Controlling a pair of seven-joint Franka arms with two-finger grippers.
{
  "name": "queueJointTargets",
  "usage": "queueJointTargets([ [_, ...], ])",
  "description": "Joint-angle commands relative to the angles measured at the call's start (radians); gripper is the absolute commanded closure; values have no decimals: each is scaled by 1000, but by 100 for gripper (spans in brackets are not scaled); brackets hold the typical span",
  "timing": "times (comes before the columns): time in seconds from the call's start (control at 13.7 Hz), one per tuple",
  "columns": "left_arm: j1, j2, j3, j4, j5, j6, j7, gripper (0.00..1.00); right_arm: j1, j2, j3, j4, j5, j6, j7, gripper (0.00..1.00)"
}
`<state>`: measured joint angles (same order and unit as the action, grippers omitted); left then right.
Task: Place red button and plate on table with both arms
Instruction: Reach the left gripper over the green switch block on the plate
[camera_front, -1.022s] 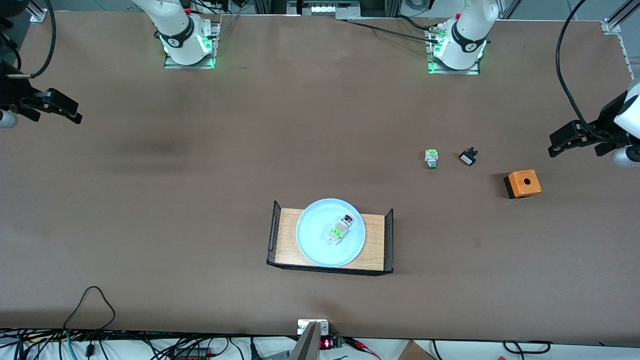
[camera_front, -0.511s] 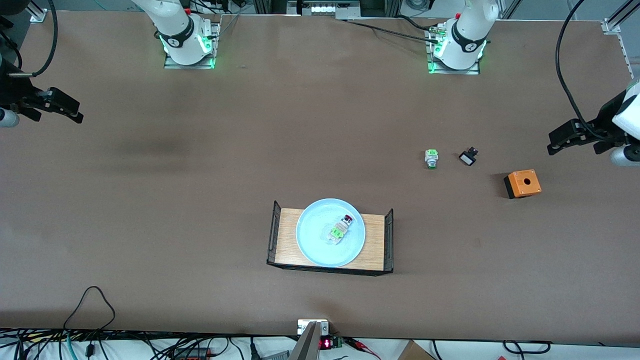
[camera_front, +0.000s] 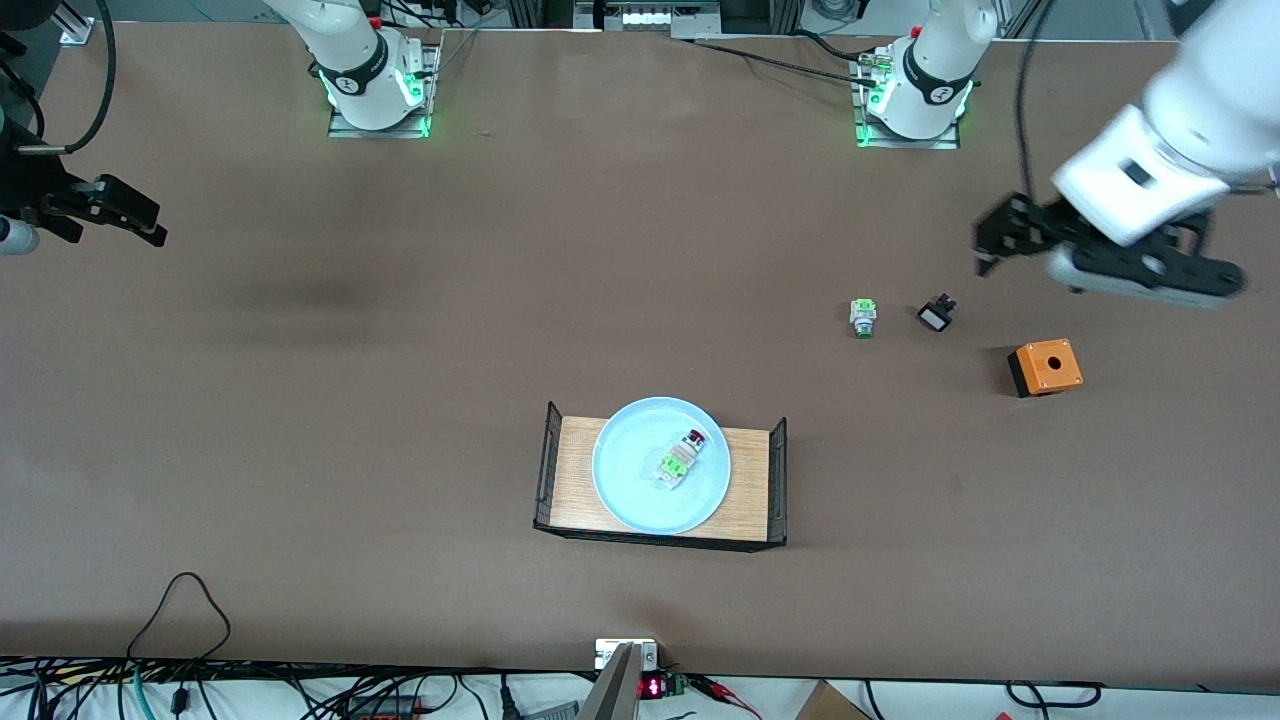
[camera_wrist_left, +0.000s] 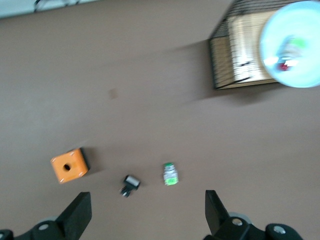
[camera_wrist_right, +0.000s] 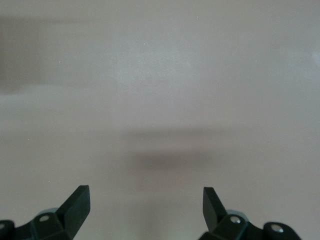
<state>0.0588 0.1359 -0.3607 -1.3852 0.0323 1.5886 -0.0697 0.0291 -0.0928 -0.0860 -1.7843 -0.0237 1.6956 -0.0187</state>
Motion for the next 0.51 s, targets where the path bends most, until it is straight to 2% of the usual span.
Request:
queueJointTargets([
  [0.0,-42,71,-43,83,-9,97,-1,0,3,16,2,23,-1,-22,0,0],
  [0.22,-137,149,-40,103,-3,244,1,0,8,16,2,23,-1,-22,2,0],
  [0.44,-203,258,-40,103,-2,478,1,0,0,18,-1,20,-19,-24,14,0],
])
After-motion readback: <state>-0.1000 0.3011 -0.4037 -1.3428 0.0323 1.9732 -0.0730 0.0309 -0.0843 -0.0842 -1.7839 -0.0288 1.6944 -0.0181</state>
